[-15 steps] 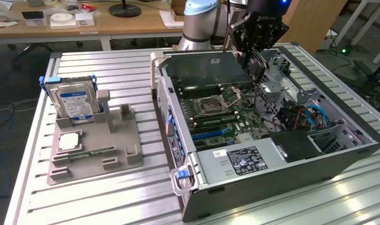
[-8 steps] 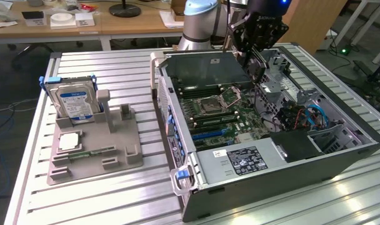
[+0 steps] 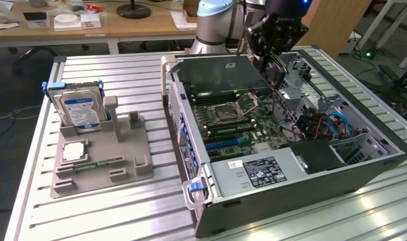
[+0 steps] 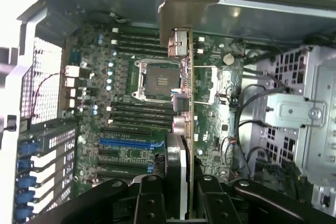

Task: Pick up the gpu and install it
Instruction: 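Insert the gpu into the slot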

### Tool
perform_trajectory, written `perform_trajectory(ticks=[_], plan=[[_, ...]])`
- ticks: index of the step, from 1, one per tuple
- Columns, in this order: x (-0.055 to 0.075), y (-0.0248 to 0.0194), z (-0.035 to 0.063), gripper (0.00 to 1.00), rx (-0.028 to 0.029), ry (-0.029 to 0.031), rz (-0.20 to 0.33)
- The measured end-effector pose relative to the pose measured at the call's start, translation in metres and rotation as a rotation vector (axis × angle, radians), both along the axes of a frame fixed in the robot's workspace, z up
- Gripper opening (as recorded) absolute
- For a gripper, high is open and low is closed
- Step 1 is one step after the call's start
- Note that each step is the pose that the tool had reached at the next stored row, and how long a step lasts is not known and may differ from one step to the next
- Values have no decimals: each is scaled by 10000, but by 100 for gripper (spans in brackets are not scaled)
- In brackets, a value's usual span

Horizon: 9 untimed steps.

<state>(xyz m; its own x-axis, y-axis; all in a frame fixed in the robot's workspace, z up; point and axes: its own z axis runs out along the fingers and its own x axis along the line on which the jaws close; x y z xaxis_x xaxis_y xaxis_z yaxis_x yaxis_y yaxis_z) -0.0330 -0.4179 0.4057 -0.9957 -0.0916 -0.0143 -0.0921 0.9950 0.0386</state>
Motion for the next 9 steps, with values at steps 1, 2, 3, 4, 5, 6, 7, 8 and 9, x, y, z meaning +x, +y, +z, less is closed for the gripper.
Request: perform_trajectory(ticks=[1,2,3,4,5,6,7,8,9], plan=[[0,0,0,28,0,0,179],[0,0,0,28,0,0,359],[0,0,-1,28,0,0,539],[0,0,-2,28,1,-1,689],[0,0,-4,28,1,-1,806],[0,0,-6,28,2,-1,944],[0,0,-8,28,2,-1,1122],[0,0,-11,28,7,1,1274],[0,0,-14,28,11,2,1438]])
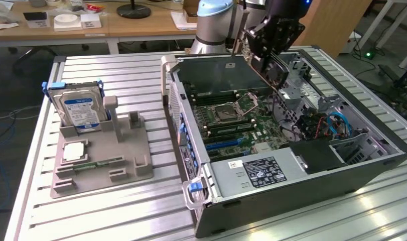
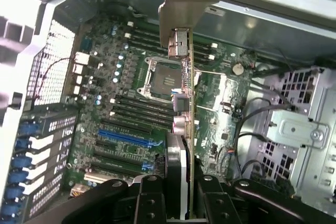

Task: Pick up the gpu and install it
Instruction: 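Insert the gpu into the slot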

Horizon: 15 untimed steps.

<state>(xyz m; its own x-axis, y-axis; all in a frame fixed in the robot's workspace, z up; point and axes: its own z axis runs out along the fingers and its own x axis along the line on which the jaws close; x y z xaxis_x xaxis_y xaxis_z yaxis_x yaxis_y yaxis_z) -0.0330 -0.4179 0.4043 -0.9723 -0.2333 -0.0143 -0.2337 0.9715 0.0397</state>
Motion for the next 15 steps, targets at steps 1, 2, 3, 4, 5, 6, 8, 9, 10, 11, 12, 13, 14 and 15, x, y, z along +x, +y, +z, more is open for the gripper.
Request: perform_trajectory(ticks=[1,2,3,4,5,6,8,9,10,11,12,13,14,15], plan=[[0,0,0,28,0,0,152],[0,-1,-1,28,1,0,215],[0,-1,-1,28,4,3,261],[1,-1,-2,28,19,4,358],[4,-1,-5,28,51,7,450],[4,-1,-7,28,83,8,563],[3,0,-9,28,120,8,852],[3,0,-10,28,131,9,1004],[3,0,-10,28,137,9,1160],[3,-1,-10,28,142,10,1308],[3,-1,-10,28,143,12,1469],[3,-1,-10,28,143,13,1639],[3,-1,-10,28,142,15,1829],[3,-1,-12,28,143,15,2010]])
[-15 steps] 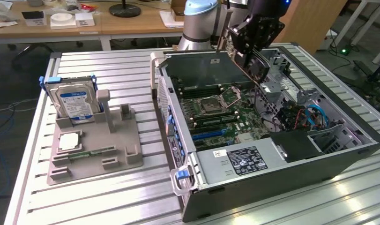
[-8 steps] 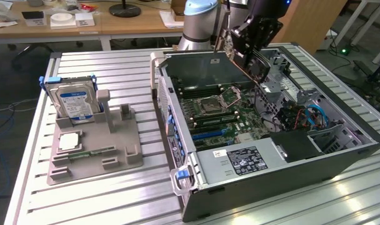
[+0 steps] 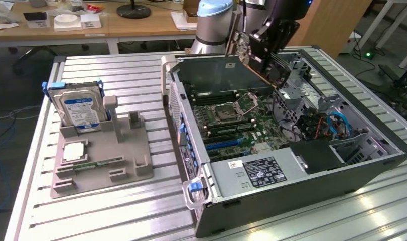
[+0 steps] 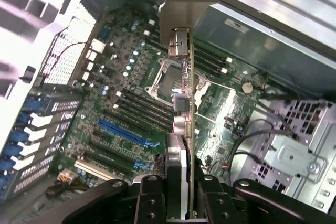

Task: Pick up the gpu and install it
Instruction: 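Insert the gpu into the slot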

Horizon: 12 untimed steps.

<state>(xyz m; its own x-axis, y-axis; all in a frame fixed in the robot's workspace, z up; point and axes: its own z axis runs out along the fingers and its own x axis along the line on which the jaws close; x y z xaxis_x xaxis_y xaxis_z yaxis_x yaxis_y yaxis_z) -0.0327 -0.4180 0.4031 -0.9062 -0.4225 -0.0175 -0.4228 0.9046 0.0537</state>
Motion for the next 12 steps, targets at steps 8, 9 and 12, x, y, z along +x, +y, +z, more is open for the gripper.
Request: perform_trajectory(ticks=[8,9,12], plan=[[0,0,-6,28,1,0,1454],[0,0,-7,28,0,0,1635],[0,0,-10,28,0,0,2174]])
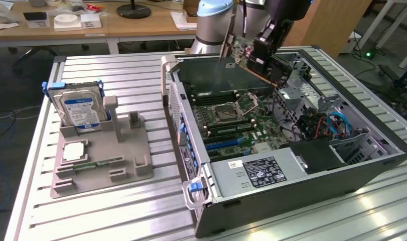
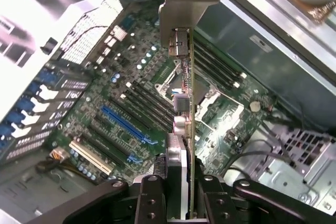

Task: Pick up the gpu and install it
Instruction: 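Insert the gpu into the slot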

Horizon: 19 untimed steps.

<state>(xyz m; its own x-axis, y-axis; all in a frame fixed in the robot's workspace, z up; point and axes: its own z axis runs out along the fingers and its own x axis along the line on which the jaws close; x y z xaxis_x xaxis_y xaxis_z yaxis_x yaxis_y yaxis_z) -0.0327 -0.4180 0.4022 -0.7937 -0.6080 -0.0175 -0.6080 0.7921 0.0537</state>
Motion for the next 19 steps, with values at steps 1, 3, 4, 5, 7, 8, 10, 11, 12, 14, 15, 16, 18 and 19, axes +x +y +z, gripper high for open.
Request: perform_trajectory(ticks=[1,3,4,5,7,8,10,11,12,14,15,16,18,19], plan=[[0,0,-1,28,0,0,179],[0,0,-3,28,1,0,556],[0,0,-5,28,1,0,736],[0,0,-6,28,1,-1,917],[0,0,-10,28,1,0,1276],[0,0,-12,28,1,-1,1455],[0,0,-18,28,0,0,1831],[0,0,-21,28,0,0,2006],[0,0,-26,28,-1,0,2186],[0,0,-40,28,0,0,2545],[0,0,-49,28,0,0,2741],[0,0,-59,28,1,-1,2922],[0,0,-81,28,1,-1,3281],[0,0,-93,28,1,-1,3462]])
